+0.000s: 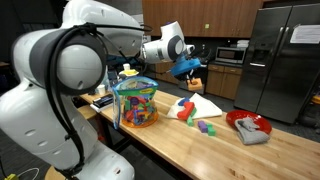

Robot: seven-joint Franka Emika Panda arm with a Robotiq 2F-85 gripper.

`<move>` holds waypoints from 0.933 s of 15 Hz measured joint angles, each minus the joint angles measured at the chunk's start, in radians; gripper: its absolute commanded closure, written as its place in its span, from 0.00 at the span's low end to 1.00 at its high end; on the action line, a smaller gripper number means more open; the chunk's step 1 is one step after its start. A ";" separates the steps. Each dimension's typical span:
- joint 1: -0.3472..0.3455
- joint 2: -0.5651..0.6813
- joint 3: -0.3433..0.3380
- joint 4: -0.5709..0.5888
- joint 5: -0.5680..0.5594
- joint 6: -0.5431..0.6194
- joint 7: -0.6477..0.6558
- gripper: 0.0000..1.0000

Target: Put the light orange block with a hole at the center into the plastic bag with blocks in it

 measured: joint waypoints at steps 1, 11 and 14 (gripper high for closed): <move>0.006 -0.007 0.006 0.000 0.000 0.000 0.004 0.95; 0.098 -0.060 0.070 -0.022 0.002 0.003 0.006 0.95; 0.129 -0.084 0.094 -0.040 0.002 0.007 0.005 0.95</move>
